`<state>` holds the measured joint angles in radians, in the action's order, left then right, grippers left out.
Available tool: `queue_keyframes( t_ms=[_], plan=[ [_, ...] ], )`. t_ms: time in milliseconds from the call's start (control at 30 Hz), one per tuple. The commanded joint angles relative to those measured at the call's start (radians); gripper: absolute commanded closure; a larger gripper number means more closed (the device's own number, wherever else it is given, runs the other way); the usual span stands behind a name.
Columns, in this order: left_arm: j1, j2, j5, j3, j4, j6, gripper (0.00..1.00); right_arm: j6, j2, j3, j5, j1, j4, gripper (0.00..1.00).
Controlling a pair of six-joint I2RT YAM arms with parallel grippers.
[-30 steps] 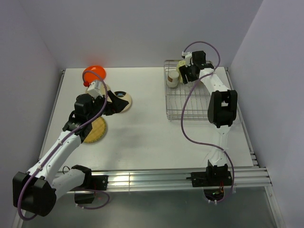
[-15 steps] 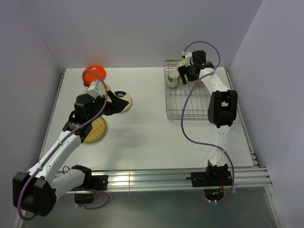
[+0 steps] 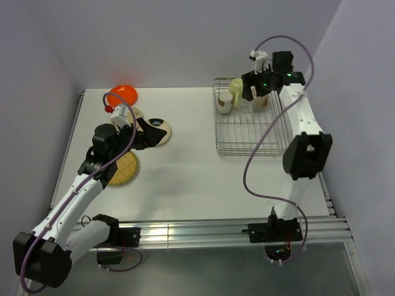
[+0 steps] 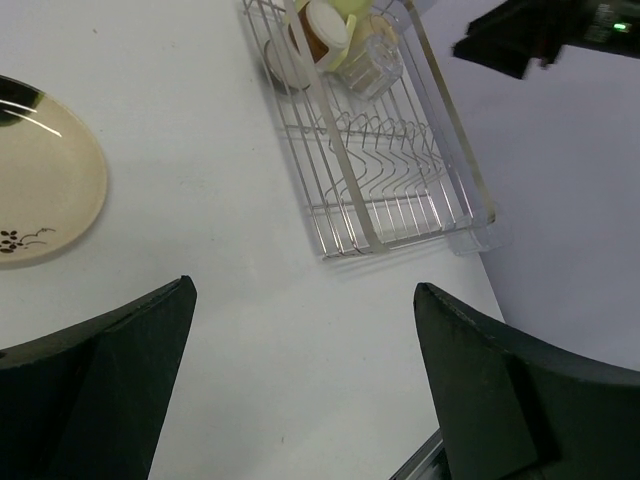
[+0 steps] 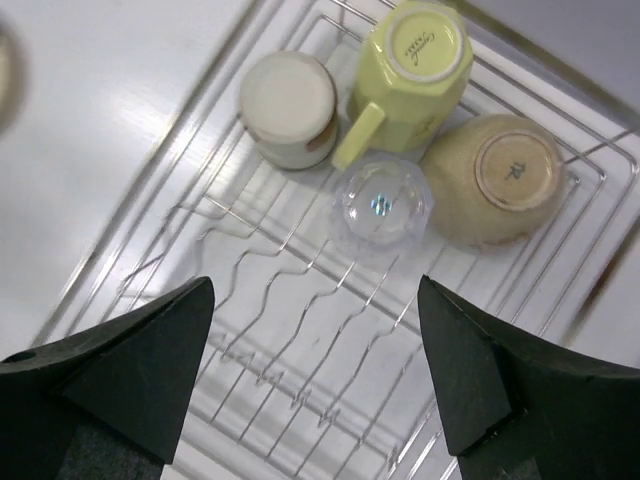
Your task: Load the mixed dishes into the dish rack
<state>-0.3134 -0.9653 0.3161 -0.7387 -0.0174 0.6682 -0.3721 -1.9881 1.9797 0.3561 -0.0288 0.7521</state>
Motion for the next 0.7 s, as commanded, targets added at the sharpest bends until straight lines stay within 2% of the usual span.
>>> queue_keyframes(
  t_ms=[0,133,433,667],
  plan=[
    [0.004,0.051,0.021,-0.002,-0.064,-0.006,0.01,-0.062,0.257,-0.101,0.271,0.078,0.085,0.11],
    [0.005,0.08,0.031,0.047,-0.105,0.014,0.01,-0.114,0.42,-0.292,0.317,0.15,0.108,0.11],
    [0.027,0.043,0.109,0.065,-0.128,-0.025,0.01,-0.025,0.636,-0.602,0.072,0.297,0.11,0.16],
    [0.036,-0.093,0.253,0.048,-0.231,-0.024,0.01,-0.238,0.805,-0.785,-0.175,0.319,0.173,0.17]
  ],
)
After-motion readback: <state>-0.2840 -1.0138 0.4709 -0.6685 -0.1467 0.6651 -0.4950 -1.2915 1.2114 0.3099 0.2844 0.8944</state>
